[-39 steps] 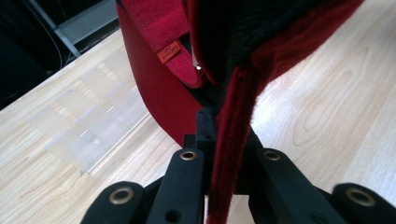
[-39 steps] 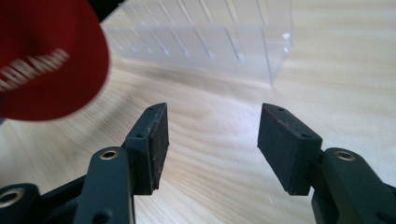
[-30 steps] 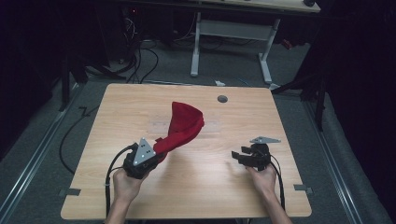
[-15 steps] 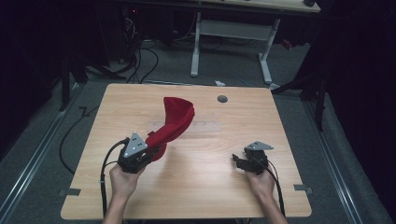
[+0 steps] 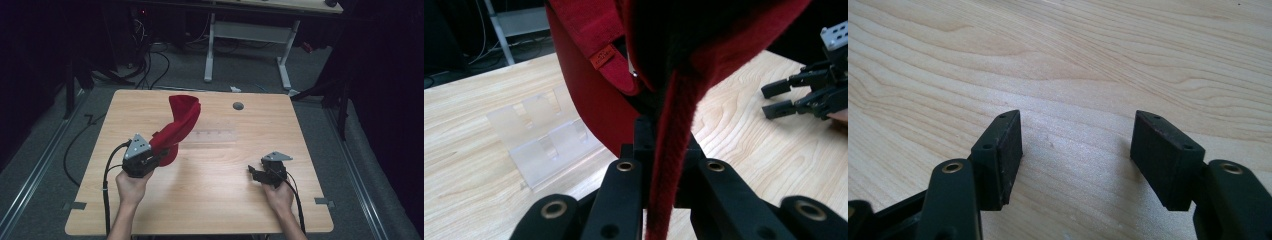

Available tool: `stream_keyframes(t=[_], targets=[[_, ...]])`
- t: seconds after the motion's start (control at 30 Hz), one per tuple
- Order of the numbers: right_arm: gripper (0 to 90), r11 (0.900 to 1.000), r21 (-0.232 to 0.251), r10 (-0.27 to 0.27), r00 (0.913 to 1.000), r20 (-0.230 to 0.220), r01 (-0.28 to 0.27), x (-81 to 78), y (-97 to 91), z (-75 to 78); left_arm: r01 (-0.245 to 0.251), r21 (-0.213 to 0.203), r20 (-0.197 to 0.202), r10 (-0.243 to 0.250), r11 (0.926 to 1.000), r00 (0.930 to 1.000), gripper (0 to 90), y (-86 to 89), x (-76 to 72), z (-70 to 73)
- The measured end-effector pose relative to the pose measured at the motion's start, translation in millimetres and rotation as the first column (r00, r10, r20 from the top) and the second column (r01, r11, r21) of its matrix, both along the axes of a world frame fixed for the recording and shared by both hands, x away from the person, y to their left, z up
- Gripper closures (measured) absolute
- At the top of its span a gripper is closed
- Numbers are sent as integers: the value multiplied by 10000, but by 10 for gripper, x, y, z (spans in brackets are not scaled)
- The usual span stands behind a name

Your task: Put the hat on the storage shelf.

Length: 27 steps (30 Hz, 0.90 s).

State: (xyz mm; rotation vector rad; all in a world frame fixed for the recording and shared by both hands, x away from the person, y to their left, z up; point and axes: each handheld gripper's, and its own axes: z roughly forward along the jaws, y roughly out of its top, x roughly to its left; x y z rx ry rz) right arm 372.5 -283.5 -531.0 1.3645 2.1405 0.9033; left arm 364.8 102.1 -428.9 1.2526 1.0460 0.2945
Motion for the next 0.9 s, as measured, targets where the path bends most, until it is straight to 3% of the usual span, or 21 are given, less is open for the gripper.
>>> stream_keyframes(t=[0.57,0.9], targets=[[374,10000,1,-7,10000,11,7,-2,1,0,-385,-411,-331,371,9984,9988,856,91,155,33],[373,10000,-2,-5,10000,2,5,-5,1,0,-424,-544,-226,412,9976,9989,856,98,216,114]])
